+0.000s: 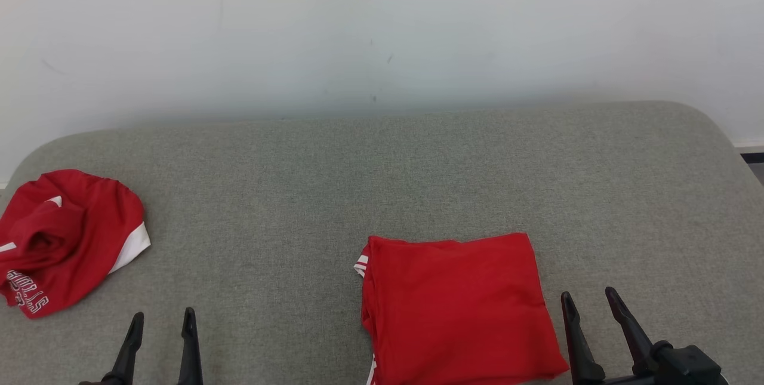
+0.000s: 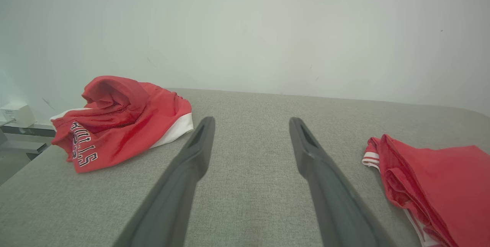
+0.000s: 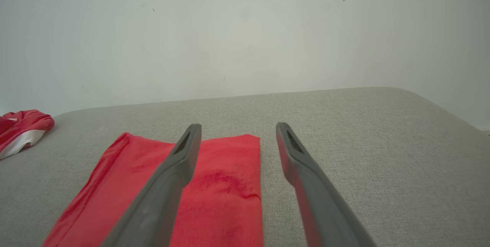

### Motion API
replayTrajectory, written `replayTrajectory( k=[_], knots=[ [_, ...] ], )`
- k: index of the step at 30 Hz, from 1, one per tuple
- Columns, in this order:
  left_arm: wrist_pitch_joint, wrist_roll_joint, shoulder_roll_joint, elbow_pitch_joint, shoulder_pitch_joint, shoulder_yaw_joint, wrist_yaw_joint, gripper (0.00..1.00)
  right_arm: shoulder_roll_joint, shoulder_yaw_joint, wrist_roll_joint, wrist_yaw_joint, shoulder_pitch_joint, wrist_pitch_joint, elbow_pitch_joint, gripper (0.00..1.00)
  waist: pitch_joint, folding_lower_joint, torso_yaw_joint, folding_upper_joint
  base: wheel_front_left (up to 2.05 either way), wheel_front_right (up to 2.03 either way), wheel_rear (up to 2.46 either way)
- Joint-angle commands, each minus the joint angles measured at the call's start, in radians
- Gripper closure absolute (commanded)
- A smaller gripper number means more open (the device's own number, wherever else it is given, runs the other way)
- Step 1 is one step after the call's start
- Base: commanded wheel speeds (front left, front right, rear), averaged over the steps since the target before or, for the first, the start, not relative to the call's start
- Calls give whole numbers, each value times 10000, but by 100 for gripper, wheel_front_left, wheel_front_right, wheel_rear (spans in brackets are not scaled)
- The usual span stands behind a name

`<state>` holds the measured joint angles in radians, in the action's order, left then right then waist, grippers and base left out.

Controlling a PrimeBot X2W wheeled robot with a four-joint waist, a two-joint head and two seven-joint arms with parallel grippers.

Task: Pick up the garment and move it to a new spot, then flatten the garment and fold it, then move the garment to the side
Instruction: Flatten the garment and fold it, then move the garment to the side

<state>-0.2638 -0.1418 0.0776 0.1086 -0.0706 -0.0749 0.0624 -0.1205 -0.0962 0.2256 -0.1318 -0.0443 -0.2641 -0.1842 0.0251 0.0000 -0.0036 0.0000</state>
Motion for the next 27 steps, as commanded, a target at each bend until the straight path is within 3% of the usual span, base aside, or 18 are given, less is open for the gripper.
replayTrajectory(
  k=[1,19,27],
  knots=[
    [-7,67,-3,-48,-148,6,-5,0,9,-7,-30,26,-54,0,-14,0,-2,0,-2,0,0,0,0],
    [-7,-79,-18,18,-95,-25,-52,0,-158,-44,-60,28,299,6,-174,0,-68,0,41,0,0,0,0],
    [-7,-48,-64,-31,1,99,-84,0,-454,57,-236,26,1352,720,-947,0,-335,0,219,0,0,0,0]
  ],
)
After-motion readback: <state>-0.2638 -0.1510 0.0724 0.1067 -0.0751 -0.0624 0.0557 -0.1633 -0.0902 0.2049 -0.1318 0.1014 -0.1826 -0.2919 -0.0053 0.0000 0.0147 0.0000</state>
